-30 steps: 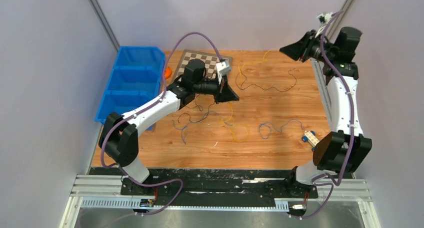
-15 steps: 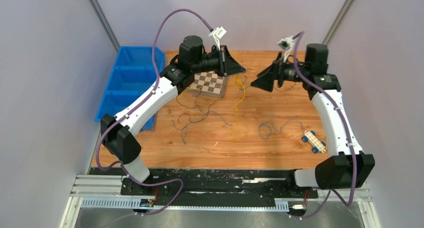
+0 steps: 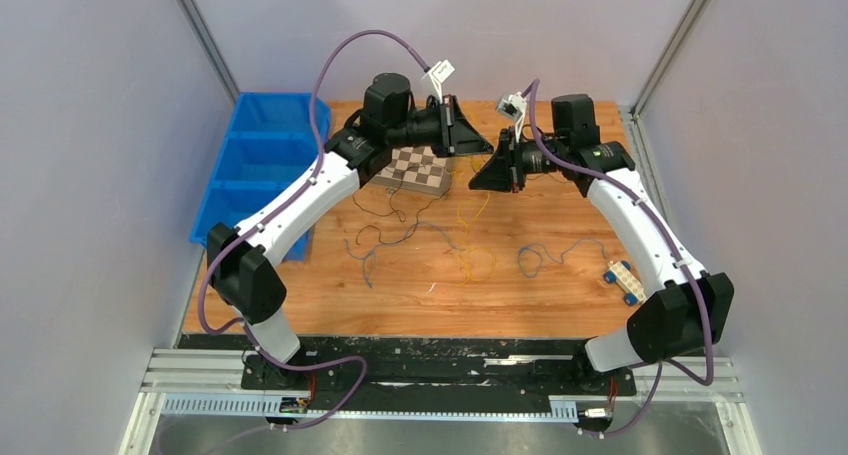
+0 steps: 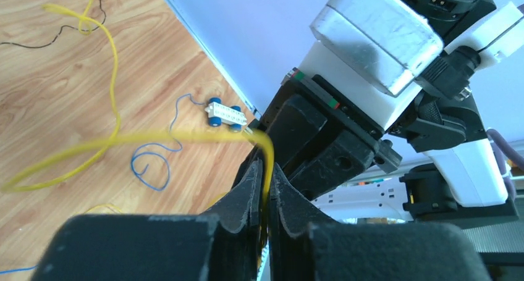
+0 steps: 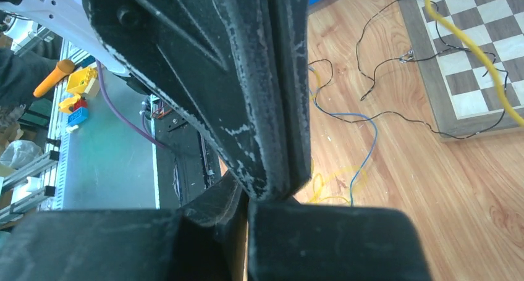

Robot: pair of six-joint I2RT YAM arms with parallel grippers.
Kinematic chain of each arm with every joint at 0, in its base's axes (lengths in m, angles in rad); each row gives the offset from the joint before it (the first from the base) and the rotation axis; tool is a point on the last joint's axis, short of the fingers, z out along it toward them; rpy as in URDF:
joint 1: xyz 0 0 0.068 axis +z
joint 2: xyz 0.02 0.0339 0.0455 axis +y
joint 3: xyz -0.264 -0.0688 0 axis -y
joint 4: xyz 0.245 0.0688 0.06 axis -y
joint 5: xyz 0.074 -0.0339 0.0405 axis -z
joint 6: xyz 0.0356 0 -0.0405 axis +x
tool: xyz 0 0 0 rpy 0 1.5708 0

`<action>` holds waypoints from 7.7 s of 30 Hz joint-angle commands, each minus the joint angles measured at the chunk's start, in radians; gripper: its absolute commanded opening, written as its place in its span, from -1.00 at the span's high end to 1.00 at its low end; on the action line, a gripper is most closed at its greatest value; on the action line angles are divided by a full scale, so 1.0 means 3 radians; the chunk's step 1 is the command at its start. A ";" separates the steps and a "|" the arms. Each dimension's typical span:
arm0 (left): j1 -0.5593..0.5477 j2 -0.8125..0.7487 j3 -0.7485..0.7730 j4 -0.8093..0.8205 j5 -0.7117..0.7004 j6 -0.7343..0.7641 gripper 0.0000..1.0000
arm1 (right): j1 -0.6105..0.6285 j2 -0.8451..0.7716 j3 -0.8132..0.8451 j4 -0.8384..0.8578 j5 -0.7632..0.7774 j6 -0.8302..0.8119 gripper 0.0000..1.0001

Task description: Untangle the cables

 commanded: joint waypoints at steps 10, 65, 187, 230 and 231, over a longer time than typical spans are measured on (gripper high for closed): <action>0.0388 -0.0883 -0.0649 0.0150 0.0026 0.1014 -0.52 | -0.0119 -0.0192 0.0163 0.0113 -0.0408 -0.0021 1.00; 0.0932 -0.0725 0.0924 0.1159 0.0505 0.0292 1.00 | -0.1331 0.0382 -0.0507 0.0170 -0.0119 -0.0472 1.00; 0.1488 0.0016 0.1810 0.1603 0.0100 -0.0235 1.00 | 0.0788 0.1488 -0.0159 0.3107 0.0905 0.1066 -0.46; 0.3160 0.0129 0.1118 0.0347 -0.0584 0.2205 1.00 | -0.0842 0.0381 -0.0655 0.0097 0.1351 -0.0821 -0.38; 0.3166 0.0169 0.1121 0.0344 -0.0585 0.2234 1.00 | -0.0843 0.0365 -0.0636 0.0083 0.1344 -0.0801 -0.44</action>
